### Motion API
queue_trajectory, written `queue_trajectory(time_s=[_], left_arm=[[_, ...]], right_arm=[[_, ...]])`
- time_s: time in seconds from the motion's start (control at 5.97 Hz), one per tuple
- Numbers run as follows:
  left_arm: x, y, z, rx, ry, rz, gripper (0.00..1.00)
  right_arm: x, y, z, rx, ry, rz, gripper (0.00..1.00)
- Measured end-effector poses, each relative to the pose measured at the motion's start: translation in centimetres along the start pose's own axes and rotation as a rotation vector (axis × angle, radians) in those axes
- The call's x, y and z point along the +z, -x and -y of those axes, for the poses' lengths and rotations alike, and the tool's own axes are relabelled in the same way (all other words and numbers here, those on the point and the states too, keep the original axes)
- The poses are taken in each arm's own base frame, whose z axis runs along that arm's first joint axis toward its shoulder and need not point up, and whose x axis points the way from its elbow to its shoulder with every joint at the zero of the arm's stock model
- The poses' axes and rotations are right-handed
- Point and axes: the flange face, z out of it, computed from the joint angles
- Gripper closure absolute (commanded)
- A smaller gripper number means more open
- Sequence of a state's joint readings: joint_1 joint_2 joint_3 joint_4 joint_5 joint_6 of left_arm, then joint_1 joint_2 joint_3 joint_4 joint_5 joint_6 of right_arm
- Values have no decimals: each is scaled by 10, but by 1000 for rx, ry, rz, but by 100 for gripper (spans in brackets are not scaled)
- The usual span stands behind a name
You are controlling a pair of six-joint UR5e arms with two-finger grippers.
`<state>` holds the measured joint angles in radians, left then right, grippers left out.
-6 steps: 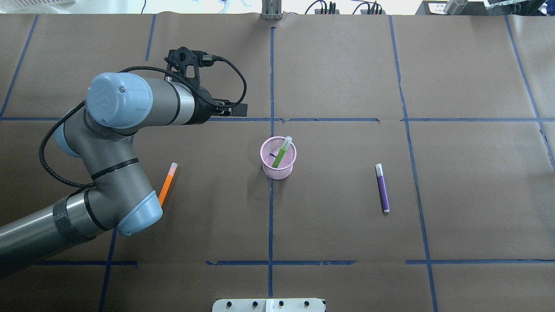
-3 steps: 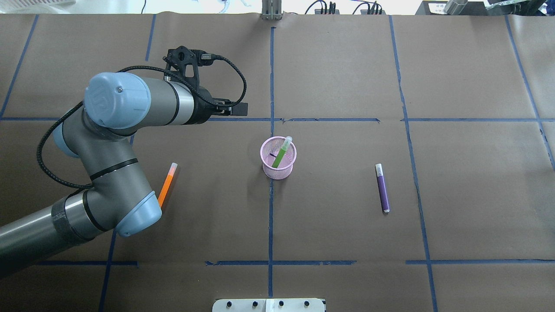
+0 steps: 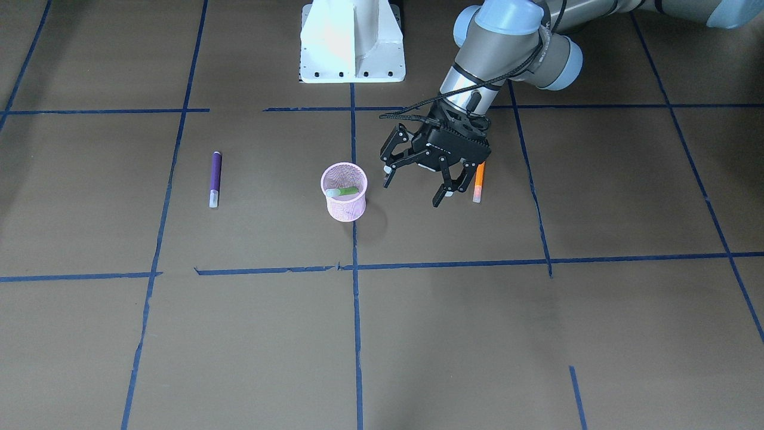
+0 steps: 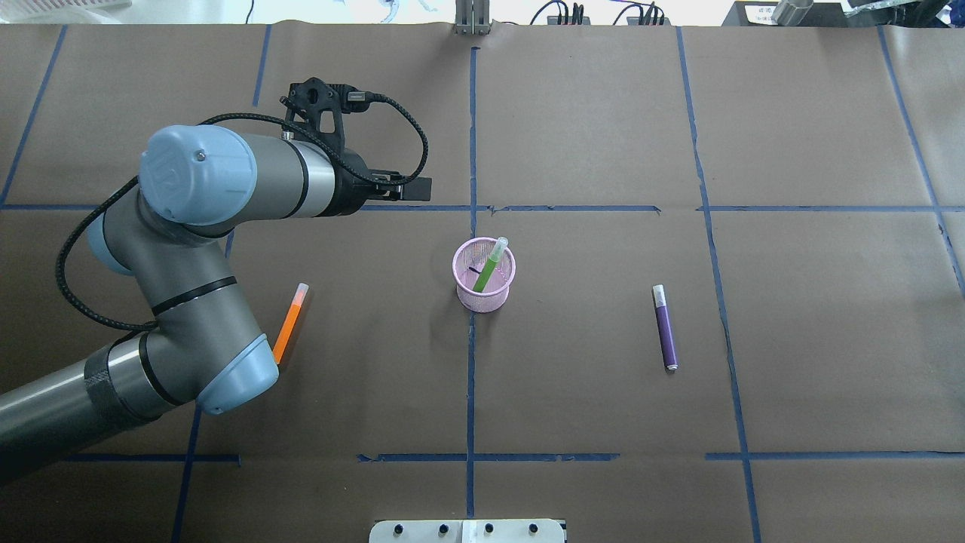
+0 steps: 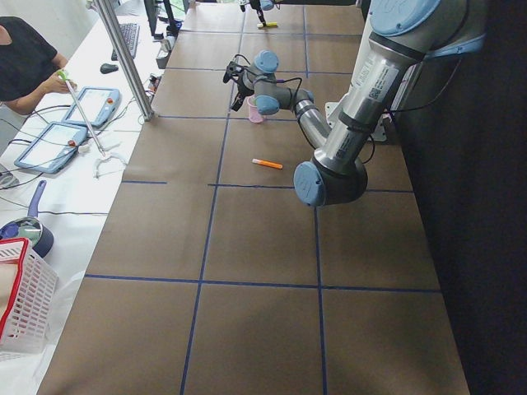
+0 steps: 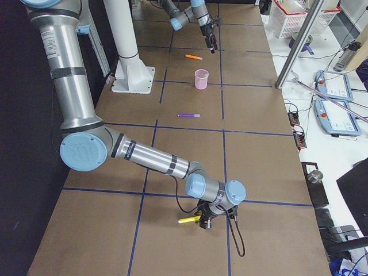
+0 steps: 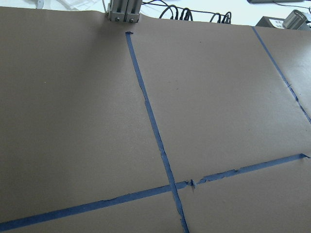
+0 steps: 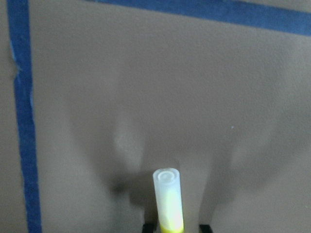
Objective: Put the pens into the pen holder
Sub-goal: 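Grasp the yellow marker with the right gripper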
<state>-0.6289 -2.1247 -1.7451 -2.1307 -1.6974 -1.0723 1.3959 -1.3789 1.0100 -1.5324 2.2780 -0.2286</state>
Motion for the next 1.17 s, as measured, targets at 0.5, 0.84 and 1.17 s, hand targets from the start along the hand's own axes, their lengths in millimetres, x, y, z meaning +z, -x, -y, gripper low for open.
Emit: queue_trajectory(time_s=[0.5,0.84,1.17], left_arm=[[-13,10,-8,2,1,-2,0],[-15,11,-9,2,1,-3,0],[-15,11,-9,1,1,-3,0]], right_arm=[[2,-1,-2,1,3,0,56],[4,-2,-4,0,5,-1,54],[7,-1,-4,-7,12,-3,69]])
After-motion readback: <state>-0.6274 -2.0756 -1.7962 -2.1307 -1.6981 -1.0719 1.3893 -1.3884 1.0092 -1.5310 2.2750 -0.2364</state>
